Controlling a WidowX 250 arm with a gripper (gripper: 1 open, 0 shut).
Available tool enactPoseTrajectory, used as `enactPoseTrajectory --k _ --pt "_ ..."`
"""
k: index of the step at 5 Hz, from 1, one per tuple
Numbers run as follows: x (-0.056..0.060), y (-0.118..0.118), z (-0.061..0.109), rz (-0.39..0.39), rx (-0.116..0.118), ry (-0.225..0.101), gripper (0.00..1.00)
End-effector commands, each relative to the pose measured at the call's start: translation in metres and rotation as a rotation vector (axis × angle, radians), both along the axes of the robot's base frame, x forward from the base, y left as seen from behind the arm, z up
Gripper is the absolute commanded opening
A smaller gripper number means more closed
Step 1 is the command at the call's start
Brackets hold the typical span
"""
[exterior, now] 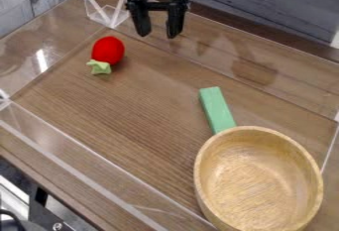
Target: Move the red object to the left side of the table
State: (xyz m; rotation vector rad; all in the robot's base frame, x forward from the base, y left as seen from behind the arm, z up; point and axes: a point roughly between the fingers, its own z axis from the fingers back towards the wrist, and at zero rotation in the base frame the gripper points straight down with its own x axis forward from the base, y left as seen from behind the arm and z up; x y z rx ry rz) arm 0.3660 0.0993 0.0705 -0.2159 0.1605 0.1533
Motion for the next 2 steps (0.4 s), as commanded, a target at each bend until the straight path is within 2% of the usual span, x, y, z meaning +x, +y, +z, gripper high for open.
enactPoseTrajectory --k 1,2 --pt "0.0081 0.0015 0.0204 -0.005 0.040 -0.062 1.00" --pt "0.0092 0.0024 0.0206 -0.008 0.055 -0.068 1.00"
